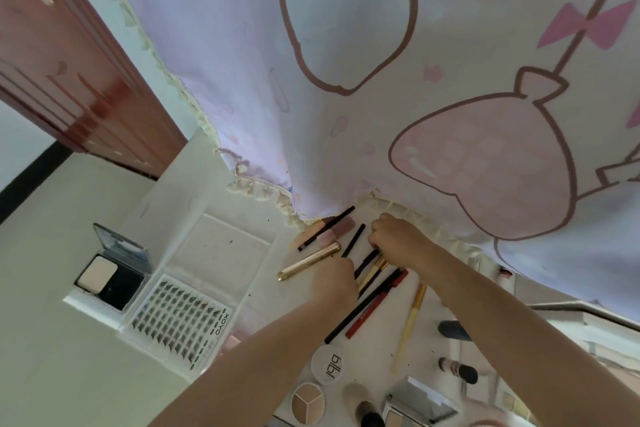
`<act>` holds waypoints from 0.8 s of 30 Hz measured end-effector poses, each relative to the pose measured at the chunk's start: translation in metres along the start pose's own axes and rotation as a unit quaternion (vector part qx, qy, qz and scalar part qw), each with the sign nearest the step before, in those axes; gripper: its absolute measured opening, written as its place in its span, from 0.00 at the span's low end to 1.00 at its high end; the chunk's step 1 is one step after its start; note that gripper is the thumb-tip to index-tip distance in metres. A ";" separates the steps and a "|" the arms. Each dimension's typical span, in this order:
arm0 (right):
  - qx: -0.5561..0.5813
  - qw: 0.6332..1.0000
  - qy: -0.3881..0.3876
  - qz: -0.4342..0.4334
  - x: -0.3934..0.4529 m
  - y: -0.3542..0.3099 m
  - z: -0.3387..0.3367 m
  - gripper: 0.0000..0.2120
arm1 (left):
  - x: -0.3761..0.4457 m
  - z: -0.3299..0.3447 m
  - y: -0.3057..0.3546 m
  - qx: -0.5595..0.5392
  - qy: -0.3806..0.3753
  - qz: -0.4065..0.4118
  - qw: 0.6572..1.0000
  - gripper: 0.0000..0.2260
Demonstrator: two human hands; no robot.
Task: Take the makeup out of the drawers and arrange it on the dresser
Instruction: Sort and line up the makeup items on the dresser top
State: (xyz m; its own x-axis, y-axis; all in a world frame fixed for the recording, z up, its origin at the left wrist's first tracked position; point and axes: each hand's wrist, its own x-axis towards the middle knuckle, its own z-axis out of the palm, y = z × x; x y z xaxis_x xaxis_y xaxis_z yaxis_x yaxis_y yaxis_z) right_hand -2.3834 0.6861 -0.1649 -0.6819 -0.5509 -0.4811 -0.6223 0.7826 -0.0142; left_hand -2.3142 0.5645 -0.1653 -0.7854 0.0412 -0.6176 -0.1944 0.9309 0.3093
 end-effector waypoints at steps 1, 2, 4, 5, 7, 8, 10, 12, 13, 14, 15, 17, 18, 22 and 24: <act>0.005 1.000 -0.002 0.002 0.001 0.002 0.002 0.16 | 0.002 0.000 0.000 -0.001 -0.003 0.011 1.000 0.12; 0.012 1.000 0.000 0.002 0.002 0.003 0.005 0.16 | 0.002 0.000 0.001 -0.006 -0.001 0.020 1.000 0.08; 0.022 1.000 0.001 -0.002 0.004 0.004 0.008 0.16 | -0.001 -0.001 0.001 -0.012 0.016 0.031 0.999 0.09; 0.028 1.000 -0.001 -0.001 0.004 0.004 0.008 0.15 | -0.003 -0.001 -0.001 -0.011 0.027 0.036 0.999 0.11; 0.049 0.999 0.021 -0.003 0.007 0.004 0.011 0.13 | -0.006 -0.001 -0.008 -0.010 0.065 0.039 0.997 0.12; 0.059 0.998 0.031 -0.005 0.008 0.003 0.010 0.13 | -0.007 -0.002 -0.013 -0.008 0.085 0.037 0.996 0.12; 0.061 0.996 0.070 0.005 0.011 -0.001 0.008 0.14 | -0.007 -0.002 -0.024 -0.004 0.112 0.031 0.993 0.11; 0.069 0.987 0.146 0.019 0.016 -0.006 0.009 0.12 | -0.007 -0.002 -0.032 0.006 0.117 0.023 0.993 0.12; 0.069 0.988 0.137 0.029 0.019 -0.006 0.009 0.12 | -0.007 -0.002 -0.033 0.011 0.112 0.022 0.993 0.12; 0.067 0.989 0.127 0.026 0.023 -0.007 0.012 0.13 | -0.007 -0.001 -0.034 0.018 0.105 0.020 0.994 0.12; 0.063 0.993 0.101 0.025 0.023 -0.009 0.014 0.13 | -0.007 0.000 -0.035 0.028 0.098 0.021 0.995 0.12; 0.054 0.995 0.076 0.032 0.021 -0.010 0.011 0.09 | -0.005 0.001 -0.036 0.044 0.090 0.023 0.995 0.12; 0.044 0.994 0.097 0.024 0.022 -0.008 0.011 0.10 | -0.004 0.001 -0.037 0.046 0.089 0.023 0.995 0.11; 0.041 0.994 0.103 -0.001 0.015 -0.002 0.004 0.09 | -0.005 -0.003 -0.040 0.020 0.100 0.041 0.994 0.11; 0.066 0.995 0.080 -0.005 0.002 0.000 -0.009 0.05 | -0.011 -0.013 -0.041 -0.013 0.112 0.061 0.992 0.11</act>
State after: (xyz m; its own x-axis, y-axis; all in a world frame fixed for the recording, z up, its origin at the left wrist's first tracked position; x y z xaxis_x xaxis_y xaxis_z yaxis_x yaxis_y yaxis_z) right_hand -2.3881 0.6820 -0.1579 -0.7353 -0.5895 -0.3345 -0.5805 0.8025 -0.1382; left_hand -2.3049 0.5215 -0.1617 -0.9140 0.0686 -0.3999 -0.1027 0.9144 0.3916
